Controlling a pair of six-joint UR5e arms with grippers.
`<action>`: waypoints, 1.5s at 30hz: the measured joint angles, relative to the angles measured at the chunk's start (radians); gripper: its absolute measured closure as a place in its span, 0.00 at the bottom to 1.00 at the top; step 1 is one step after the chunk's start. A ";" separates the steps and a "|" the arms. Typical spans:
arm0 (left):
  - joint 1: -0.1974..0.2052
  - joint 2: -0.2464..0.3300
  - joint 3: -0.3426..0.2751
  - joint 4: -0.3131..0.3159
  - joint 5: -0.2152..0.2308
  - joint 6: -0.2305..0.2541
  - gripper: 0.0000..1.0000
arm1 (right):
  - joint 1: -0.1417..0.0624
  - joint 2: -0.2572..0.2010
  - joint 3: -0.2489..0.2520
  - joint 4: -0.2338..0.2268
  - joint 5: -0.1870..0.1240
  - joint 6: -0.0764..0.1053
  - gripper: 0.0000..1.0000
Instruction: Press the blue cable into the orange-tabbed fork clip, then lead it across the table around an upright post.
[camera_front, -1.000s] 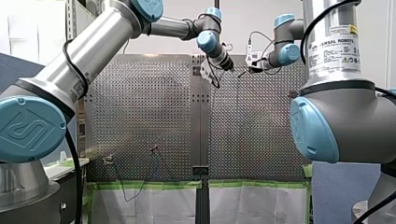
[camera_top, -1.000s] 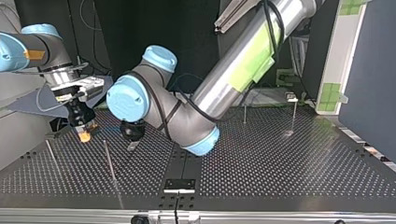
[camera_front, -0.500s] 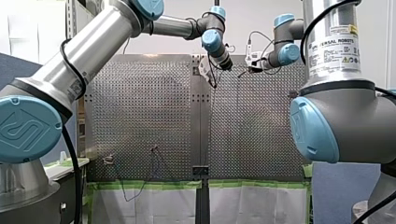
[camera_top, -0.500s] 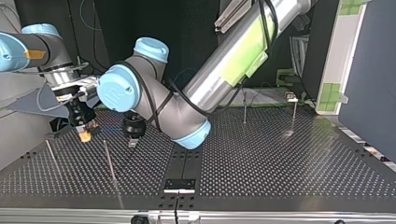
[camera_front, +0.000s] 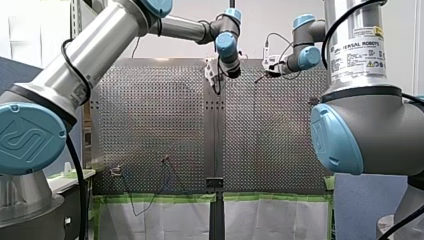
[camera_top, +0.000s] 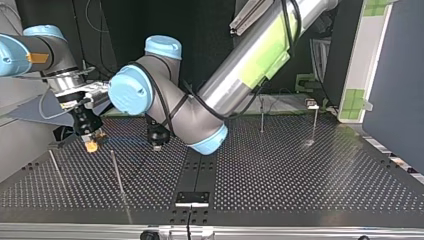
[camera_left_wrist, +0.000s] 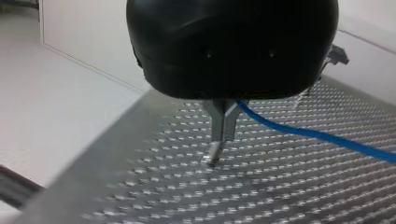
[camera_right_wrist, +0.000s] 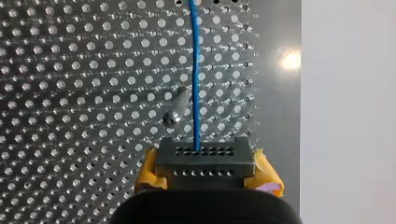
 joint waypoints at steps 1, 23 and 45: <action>-0.001 0.009 0.000 0.000 -0.011 0.011 1.00 | -0.001 0.000 0.000 0.000 0.000 0.001 1.00; -0.017 0.075 -0.001 0.090 -0.229 0.229 1.00 | -0.011 -0.006 -0.007 0.000 0.044 0.011 1.00; 0.020 0.006 -0.002 0.291 -0.095 0.345 1.00 | -0.070 0.005 -0.060 0.012 0.112 0.035 1.00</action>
